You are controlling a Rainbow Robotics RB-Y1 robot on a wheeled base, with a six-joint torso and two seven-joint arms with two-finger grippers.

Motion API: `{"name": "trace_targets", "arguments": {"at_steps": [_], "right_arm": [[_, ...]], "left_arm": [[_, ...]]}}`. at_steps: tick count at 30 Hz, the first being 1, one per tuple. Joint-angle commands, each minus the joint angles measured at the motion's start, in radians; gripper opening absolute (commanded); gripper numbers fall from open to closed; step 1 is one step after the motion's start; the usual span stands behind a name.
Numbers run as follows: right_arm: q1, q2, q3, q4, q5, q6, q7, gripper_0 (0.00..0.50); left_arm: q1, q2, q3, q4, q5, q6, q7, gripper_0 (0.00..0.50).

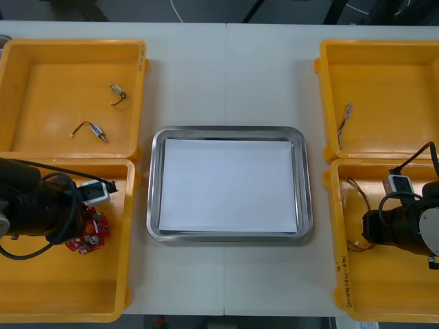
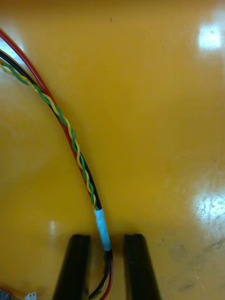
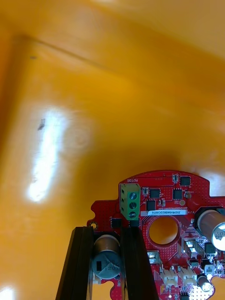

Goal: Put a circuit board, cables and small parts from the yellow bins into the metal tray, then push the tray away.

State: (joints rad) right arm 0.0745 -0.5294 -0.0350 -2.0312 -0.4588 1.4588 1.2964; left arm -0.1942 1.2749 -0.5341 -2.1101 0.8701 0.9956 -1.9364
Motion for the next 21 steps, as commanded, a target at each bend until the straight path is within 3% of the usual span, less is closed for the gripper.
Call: {"name": "trace_targets", "arguments": {"at_steps": [1,11,17,21], "right_arm": [[0.033,0.011,0.024,-0.009,0.003,-0.014,0.001,0.0],[0.033,0.011,-0.049,-0.057,-0.012,0.017,0.029,0.0],[0.014,0.008,-0.128,-0.15,-0.035,0.144,0.043,0.0],[-0.016,-0.006,-0.203,-0.224,-0.115,0.275,0.05,0.0]], "left_arm": [[0.076,0.015,0.171,-0.068,0.023,0.092,-0.038,0.0],[0.094,-0.057,0.319,-0.171,0.036,0.298,0.08,0.0],[0.041,-0.109,0.355,-0.206,0.076,0.414,0.16,0.0],[-0.021,-0.135,0.359,-0.22,0.092,0.491,0.231,0.0]]}}
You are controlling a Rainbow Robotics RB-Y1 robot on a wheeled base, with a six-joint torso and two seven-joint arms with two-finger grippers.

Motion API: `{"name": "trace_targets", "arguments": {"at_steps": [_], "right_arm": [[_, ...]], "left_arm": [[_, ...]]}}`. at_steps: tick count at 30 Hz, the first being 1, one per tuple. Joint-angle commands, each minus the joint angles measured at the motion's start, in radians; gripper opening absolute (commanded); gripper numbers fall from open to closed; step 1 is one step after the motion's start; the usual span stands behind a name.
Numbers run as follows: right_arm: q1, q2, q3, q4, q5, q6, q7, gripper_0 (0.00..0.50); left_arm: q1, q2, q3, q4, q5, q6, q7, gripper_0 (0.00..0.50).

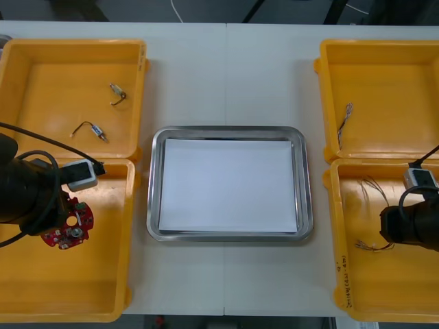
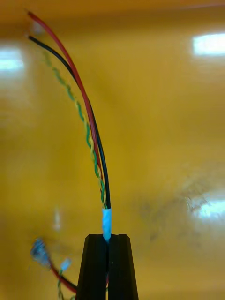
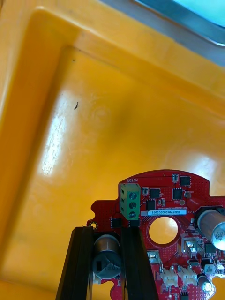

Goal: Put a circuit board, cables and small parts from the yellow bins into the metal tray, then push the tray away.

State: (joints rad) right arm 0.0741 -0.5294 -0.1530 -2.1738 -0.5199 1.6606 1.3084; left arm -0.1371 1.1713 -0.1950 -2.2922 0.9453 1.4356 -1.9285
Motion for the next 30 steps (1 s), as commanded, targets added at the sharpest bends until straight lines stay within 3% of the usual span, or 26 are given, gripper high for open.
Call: {"name": "trace_targets", "arguments": {"at_steps": [1,6,13,18,25,30], "right_arm": [[-0.023,-0.017,-0.122,-0.121,-0.089,0.125,0.04,0.0],[-0.043,-0.047,-0.221,-0.236,-0.193,0.258,0.041,0.0],[-0.083,-0.11,-0.321,-0.333,-0.316,0.259,0.043,0.0],[-0.089,-0.159,-0.353,-0.353,-0.41,0.259,0.046,0.0],[-0.14,-0.293,-0.345,-0.376,-0.591,0.259,0.069,0.0],[-0.203,-0.357,-0.332,-0.371,-0.706,0.259,0.083,0.0]], "left_arm": [[-0.102,-0.042,0.019,-0.05,0.024,0.077,0.258,0.0],[-0.17,-0.065,0.019,-0.067,0.059,0.149,0.332,0.0],[-0.236,-0.117,0.012,-0.098,0.067,0.236,0.431,0.0],[-0.283,-0.153,-0.029,-0.101,0.049,0.244,0.502,0.0],[-0.394,-0.24,-0.19,-0.095,-0.089,0.244,0.657,0.0],[-0.444,-0.277,-0.282,-0.078,-0.145,0.226,0.741,0.0]]}}
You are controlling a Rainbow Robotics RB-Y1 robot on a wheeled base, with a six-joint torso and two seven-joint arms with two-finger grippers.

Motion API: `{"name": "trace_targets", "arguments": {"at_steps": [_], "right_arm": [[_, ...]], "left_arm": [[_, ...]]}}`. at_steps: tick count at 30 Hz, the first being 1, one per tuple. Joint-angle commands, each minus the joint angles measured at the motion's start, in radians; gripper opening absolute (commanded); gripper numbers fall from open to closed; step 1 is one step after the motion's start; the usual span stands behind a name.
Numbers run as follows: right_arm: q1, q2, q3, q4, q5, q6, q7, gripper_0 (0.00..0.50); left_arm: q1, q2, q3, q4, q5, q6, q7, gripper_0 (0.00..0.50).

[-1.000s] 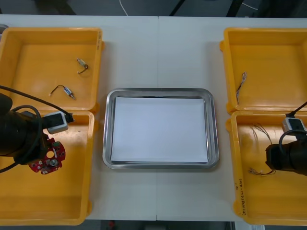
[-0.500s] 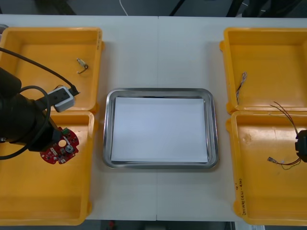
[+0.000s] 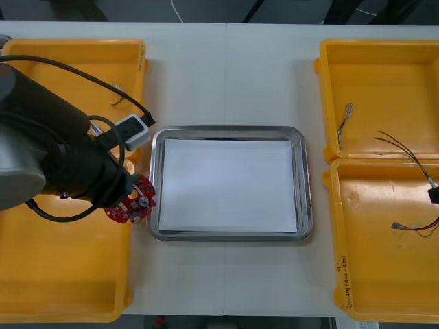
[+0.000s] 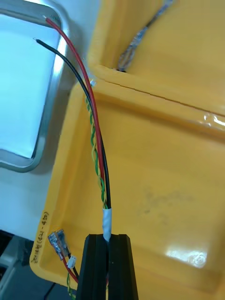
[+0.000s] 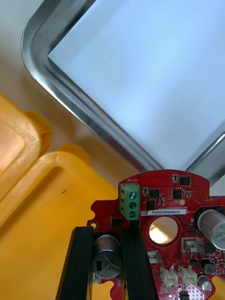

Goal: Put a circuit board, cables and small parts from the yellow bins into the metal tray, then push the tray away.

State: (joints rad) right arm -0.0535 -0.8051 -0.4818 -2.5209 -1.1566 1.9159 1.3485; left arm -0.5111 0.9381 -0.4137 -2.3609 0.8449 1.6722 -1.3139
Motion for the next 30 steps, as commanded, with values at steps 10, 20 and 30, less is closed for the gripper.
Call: {"name": "trace_targets", "arguments": {"at_steps": [10,20,30], "right_arm": [[-0.229,-0.134,0.08,0.044,-0.16,0.004,0.101,0.0],[-0.394,-0.155,0.232,0.191,-0.081,0.004,0.33,0.0],[-0.534,-0.155,0.358,0.323,-0.051,0.004,0.44,0.0]], "left_arm": [[-0.121,-0.081,-0.241,0.038,-0.167,-0.124,0.271,0.0],[-0.144,-0.148,-0.335,0.131,-0.25,-0.177,0.308,0.0],[-0.145,-0.167,-0.418,0.187,-0.326,-0.243,0.338,0.0]]}}
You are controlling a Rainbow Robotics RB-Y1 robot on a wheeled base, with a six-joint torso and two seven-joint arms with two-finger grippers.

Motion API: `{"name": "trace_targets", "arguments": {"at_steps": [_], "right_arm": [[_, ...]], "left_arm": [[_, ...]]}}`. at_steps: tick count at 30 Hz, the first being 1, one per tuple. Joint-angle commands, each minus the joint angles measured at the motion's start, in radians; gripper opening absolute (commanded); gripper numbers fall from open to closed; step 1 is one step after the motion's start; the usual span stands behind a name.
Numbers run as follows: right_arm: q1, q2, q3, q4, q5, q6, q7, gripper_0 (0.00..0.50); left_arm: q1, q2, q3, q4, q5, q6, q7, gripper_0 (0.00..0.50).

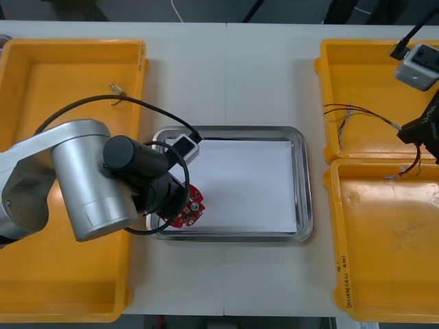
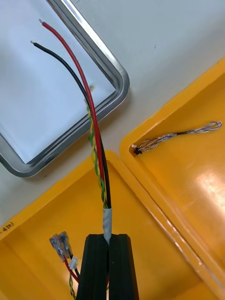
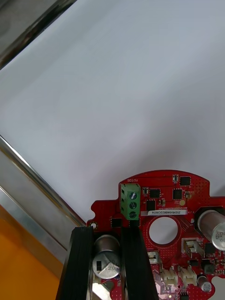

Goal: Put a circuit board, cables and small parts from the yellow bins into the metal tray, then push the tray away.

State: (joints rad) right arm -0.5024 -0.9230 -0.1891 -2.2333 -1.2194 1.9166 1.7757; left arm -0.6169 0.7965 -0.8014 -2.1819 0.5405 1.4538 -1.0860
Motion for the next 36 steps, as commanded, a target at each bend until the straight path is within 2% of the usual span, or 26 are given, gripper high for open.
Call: {"name": "trace_targets", "arguments": {"at_steps": [1,5,12,18,26,28,31,33,35,36], "right_arm": [[-0.099,-0.037,0.079,0.043,0.012,0.003,0.014,0.0],[-0.145,-0.036,0.135,0.058,0.032,0.003,0.014,0.0],[-0.139,-0.036,0.148,0.055,0.044,0.003,0.008,0.0],[-0.088,-0.037,0.106,0.055,0.063,0.003,0.001,0.0],[-0.01,-0.036,0.028,0.055,0.049,0.003,0.001,0.0],[-0.005,-0.036,0.019,0.055,0.046,0.003,-0.001,0.0],[-0.004,-0.036,0.016,0.054,0.047,0.003,-0.002,0.0],[-0.004,-0.036,0.013,0.055,0.055,0.003,-0.002,0.0],[-0.005,-0.036,0.013,0.055,0.057,0.003,-0.004,0.0],[-0.005,-0.036,0.013,0.055,0.058,0.003,-0.004,0.0]], "left_arm": [[-0.041,-0.026,-0.032,0.011,-0.025,-0.024,0.113,0.0],[-0.04,-0.036,-0.048,0.024,-0.045,-0.024,0.123,0.0],[-0.04,-0.042,-0.067,0.07,-0.065,-0.076,0.135,0.0],[-0.04,-0.051,-0.088,0.105,-0.097,-0.109,0.138,0.0],[-0.04,-0.051,-0.094,0.099,-0.091,-0.109,0.158,0.008],[-0.04,-0.051,-0.094,0.099,-0.089,-0.109,0.162,0.091],[-0.038,-0.051,-0.093,0.099,-0.088,-0.109,0.167,0.255],[-0.04,-0.051,-0.093,0.097,-0.085,-0.109,0.175,0.442],[-0.038,-0.051,-0.094,0.096,-0.085,-0.109,0.176,0.5],[-0.038,-0.051,-0.094,0.093,-0.083,-0.109,0.179,0.5]]}}
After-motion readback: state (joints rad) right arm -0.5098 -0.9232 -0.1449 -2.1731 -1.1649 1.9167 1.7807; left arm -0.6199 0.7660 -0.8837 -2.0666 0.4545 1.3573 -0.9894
